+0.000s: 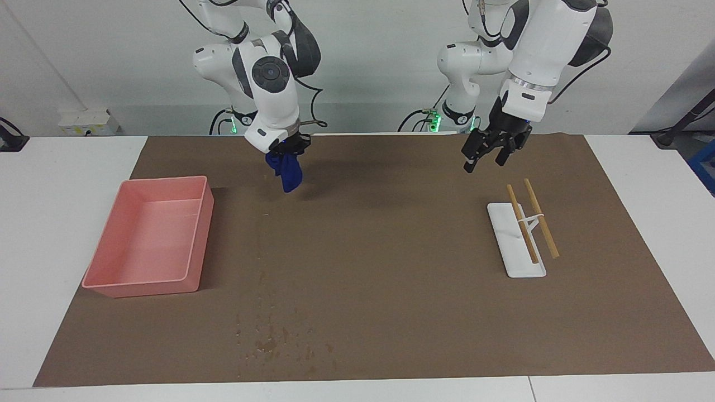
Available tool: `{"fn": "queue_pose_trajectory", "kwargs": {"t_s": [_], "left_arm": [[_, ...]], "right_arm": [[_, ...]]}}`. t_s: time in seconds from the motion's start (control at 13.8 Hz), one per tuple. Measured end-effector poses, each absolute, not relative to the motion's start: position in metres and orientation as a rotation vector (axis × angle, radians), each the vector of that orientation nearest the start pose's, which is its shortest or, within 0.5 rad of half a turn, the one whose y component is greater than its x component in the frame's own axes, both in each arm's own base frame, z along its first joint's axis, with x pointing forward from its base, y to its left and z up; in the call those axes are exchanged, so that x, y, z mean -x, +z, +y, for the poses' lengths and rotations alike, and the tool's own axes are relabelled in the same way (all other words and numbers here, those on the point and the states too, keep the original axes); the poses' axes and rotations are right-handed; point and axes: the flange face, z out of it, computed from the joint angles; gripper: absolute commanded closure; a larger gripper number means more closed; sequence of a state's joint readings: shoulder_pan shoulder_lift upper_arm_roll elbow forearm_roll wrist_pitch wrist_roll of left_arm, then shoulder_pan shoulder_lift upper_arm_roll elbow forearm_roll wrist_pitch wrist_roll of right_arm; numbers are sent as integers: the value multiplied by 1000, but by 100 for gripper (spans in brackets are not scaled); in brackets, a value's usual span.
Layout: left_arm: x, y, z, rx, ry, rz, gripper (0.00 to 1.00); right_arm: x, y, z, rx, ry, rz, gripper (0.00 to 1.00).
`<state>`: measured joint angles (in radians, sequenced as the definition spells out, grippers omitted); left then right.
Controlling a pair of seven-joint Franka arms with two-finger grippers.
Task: Wipe water with towel using both arms
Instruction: 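Open the left gripper and withdraw it while the right gripper lowers towel, then press the towel onto the water streak with the right gripper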
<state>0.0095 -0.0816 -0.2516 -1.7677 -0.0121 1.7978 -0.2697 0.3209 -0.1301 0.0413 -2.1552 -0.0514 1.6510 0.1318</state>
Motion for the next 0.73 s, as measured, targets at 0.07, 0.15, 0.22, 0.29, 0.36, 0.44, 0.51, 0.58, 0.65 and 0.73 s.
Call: {"fn": "queue_pose_trajectory", "kwargs": {"t_s": [0.07,0.15,0.22,0.29,0.36,0.44,0.51,0.58,0.65,0.73], "left_arm": [[-529,597,-130,3134,-133,73,0],[-529,602,-118,3120,-103,150,0],[-531,608,-102,3115,-82,183,0],[-534,611,-86,3114,-71,184,0],[-536,612,-74,3115,-63,173,0],[-536,614,-68,3116,-43,164,0],[-536,617,-66,3117,-3,161,0],[-534,621,-67,3117,44,165,0],[-533,624,-68,3122,80,169,0],[-533,626,-69,3134,104,171,0]], "right_arm": [[-437,427,141,3201,596,-435,100],[-438,422,120,3181,623,-442,100],[-437,415,96,3163,654,-414,100],[-434,407,74,3141,682,-359,100],[-431,399,58,3115,701,-299,100],[-427,390,49,3090,710,-254,100],[-423,381,49,3064,713,-210,100],[-420,374,52,3044,716,-152,100],[-417,371,58,3035,723,-91,100],[-415,369,66,3035,728,-41,100]]}}
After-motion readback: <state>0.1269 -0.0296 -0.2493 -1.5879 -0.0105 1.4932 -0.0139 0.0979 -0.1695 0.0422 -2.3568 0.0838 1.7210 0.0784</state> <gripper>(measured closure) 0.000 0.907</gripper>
